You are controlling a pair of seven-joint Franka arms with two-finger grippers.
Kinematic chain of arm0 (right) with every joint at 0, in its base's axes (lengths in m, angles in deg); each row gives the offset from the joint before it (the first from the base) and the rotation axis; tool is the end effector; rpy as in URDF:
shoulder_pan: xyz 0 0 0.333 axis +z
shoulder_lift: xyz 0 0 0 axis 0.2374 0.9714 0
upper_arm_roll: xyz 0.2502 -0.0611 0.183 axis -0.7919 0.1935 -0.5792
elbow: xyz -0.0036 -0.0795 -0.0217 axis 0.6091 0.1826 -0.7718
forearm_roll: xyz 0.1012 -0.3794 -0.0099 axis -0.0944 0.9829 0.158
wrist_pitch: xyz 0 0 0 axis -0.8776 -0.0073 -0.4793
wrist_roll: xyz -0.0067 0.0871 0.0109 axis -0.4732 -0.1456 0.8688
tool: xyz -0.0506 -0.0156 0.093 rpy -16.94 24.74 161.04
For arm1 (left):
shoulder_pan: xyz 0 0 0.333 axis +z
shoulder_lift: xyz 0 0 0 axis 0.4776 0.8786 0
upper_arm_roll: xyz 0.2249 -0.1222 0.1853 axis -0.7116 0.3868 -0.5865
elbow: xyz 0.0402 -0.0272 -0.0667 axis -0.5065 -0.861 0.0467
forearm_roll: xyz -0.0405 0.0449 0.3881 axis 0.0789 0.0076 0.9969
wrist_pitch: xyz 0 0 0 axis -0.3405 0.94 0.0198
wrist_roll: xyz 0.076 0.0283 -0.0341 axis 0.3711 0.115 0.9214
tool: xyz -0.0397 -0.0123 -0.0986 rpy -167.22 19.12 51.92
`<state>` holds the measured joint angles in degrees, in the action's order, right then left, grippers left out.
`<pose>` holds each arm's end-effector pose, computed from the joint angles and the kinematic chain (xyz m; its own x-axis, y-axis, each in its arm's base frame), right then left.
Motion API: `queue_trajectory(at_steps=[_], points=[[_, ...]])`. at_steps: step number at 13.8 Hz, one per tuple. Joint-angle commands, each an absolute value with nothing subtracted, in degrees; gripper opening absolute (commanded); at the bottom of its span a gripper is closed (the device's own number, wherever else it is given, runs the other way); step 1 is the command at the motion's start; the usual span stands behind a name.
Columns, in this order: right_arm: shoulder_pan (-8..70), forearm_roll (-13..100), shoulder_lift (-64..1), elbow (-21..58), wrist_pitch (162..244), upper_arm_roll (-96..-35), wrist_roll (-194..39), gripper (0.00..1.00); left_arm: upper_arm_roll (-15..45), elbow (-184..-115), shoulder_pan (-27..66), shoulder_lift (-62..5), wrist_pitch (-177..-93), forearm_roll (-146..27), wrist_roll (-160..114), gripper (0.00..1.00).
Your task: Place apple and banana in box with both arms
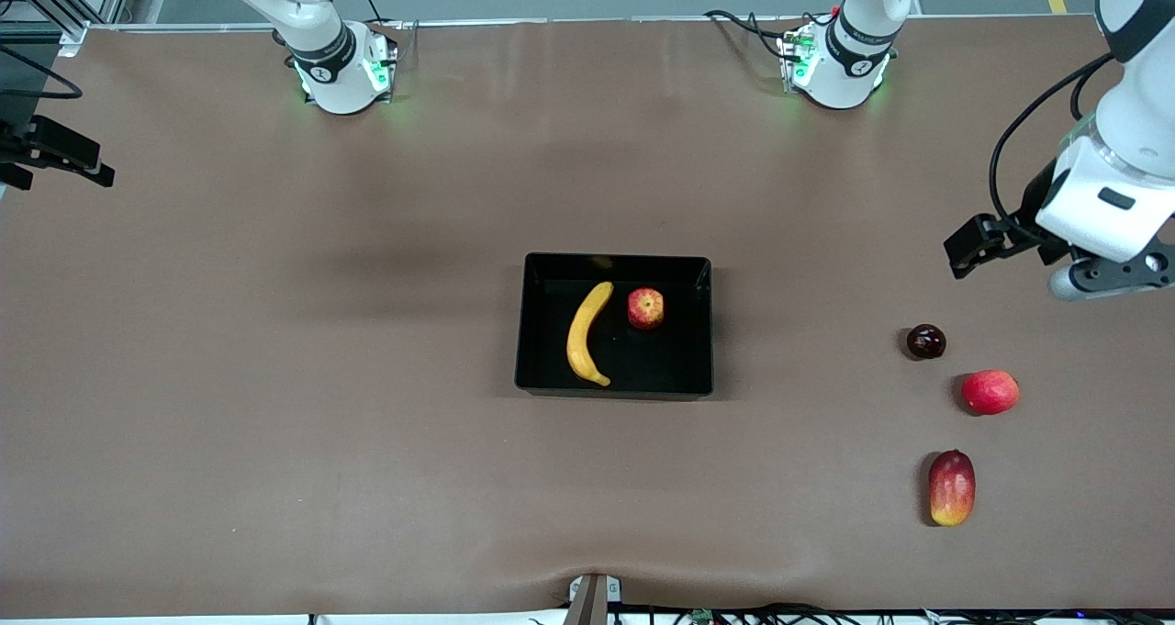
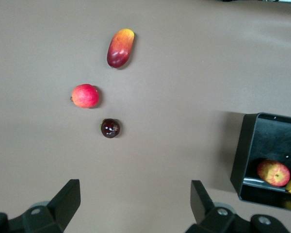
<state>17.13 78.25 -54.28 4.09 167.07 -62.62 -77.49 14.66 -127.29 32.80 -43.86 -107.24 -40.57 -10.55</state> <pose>0.5348 -0.0437 0.6535 0.9963 0.0085 -0.0854 0.0046 -0.9990 -0.0455 0.5969 -0.1061 0.6317 0.9920 0.1021 0.0740 0.1092 -0.9890 -0.0994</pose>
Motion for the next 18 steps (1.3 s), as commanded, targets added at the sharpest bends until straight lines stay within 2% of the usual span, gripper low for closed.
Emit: queue_trajectory(at_steps=[1, 5, 7, 9, 11, 18], points=[[18.1, 78.1, -56.3, 5.9, 167.2, -61.8, -77.9, 1.00, 8.7, -135.0, 29.0, -51.1, -107.3, -41.9, -14.7, 1.00], [17.9, 78.1, -56.2, 5.9, 167.2, -61.8, -77.9, 1.00, 1.3, -142.7, 26.3, -58.6, -107.4, -49.4, -20.0, 1.00], [17.9, 78.1, -56.3, 5.9, 167.2, -61.8, -77.9, 1.00, 0.6, -144.9, 25.4, -60.9, -107.4, -49.4, -20.3, 1.00], [18.1, 78.1, -56.3, 5.9, 167.2, -61.8, -77.9, 1.00, 0.5, -146.0, 25.3, -62.0, -107.2, -49.5, -20.8, 1.00], [18.2, 78.1, -56.3, 5.9, 167.1, -61.8, -77.9, 1.00, -2.1, -146.1, 25.3, -62.1, -107.2, -54.3, -24.3, 1.00], [17.9, 78.1, -56.3, 5.9, 167.1, -61.7, -78.0, 1.00, -1.8, -146.0, 23.1, -62.6, -104.9, -50.0, -20.1, 1.00]])
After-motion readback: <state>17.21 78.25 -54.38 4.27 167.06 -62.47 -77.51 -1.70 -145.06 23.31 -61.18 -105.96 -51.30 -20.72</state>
